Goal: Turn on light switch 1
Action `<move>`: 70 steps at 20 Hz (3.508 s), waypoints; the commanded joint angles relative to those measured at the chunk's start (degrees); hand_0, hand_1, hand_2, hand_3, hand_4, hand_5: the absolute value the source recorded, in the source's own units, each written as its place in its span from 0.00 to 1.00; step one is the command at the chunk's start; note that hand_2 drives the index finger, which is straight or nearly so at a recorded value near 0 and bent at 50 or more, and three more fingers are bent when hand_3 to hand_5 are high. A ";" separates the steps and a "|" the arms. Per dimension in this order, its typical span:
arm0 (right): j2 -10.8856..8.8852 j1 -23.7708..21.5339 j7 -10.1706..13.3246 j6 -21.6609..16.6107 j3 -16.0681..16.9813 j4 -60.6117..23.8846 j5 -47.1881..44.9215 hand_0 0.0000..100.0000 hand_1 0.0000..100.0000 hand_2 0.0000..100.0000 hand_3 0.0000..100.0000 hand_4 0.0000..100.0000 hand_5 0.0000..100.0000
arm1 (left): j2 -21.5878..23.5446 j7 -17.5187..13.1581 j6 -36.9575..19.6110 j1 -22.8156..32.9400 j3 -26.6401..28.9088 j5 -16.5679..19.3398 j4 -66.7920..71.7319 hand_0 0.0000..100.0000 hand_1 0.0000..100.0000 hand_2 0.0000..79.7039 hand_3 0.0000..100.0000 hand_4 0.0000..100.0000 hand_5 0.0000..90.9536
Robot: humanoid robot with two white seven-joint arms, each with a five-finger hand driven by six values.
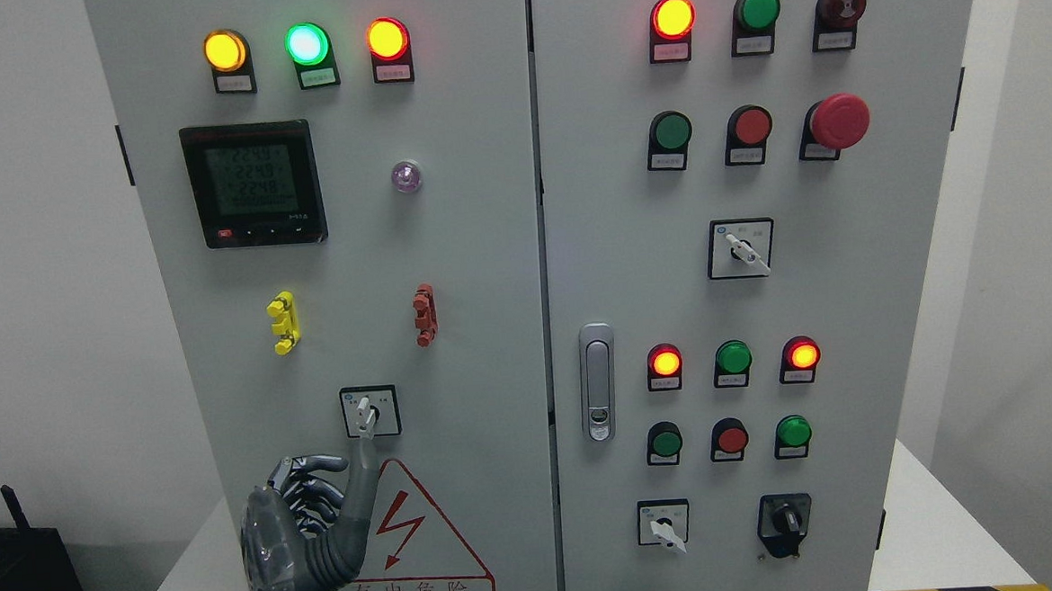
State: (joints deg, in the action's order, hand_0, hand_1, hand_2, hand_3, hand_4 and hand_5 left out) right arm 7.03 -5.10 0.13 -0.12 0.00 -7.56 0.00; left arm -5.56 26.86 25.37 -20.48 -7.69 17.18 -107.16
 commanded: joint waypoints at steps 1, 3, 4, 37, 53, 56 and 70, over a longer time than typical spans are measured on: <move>0.00 0.00 -0.04 0.04 -1.14 0.00 -1.49 0.12 0.39 0.00 0.00 0.00 0.00 | -0.24 0.56 0.29 -0.96 -0.13 -2.24 1.77 0.04 0.38 0.65 0.86 0.88 0.93; 0.00 0.00 -0.04 0.04 -1.14 0.00 -1.49 0.12 0.39 0.00 0.00 0.00 0.00 | -0.33 0.56 0.29 -1.05 -0.13 -2.33 1.86 0.05 0.39 0.65 0.86 0.88 0.93; 0.00 0.00 -0.04 0.04 -1.14 0.00 -1.49 0.12 0.39 0.00 0.00 0.00 0.00 | -0.33 0.56 0.29 -1.14 -0.13 -2.59 1.95 0.07 0.39 0.65 0.86 0.88 0.93; 0.00 0.00 -0.04 0.04 -1.14 0.00 -1.49 0.12 0.39 0.00 0.00 0.00 0.00 | -0.68 1.26 2.84 -5.18 -0.13 -4.61 3.71 0.10 0.41 0.65 0.86 0.90 0.94; 0.00 0.00 -0.04 0.04 -1.14 0.00 -1.49 0.12 0.39 0.00 0.00 0.00 0.00 | -0.68 1.26 3.10 -6.23 -0.13 -4.70 4.06 0.10 0.41 0.66 0.87 0.90 0.94; 0.00 0.00 -0.04 0.04 -1.14 0.00 -1.49 0.12 0.39 0.00 0.00 0.00 0.00 | -0.68 1.26 3.19 -6.23 -0.13 -4.70 4.06 0.10 0.41 0.66 0.87 0.90 0.94; 0.00 0.00 -0.04 0.04 -1.14 0.00 -1.49 0.12 0.39 0.00 0.00 0.00 0.00 | -0.68 1.35 4.86 -6.23 -0.22 -4.70 4.06 0.11 0.41 0.68 0.88 0.91 0.94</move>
State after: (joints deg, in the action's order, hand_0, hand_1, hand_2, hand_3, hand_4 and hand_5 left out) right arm 7.03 -5.10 0.13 -0.12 0.00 -7.56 0.00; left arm -6.23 28.18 29.75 -26.71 -7.85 12.48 -103.16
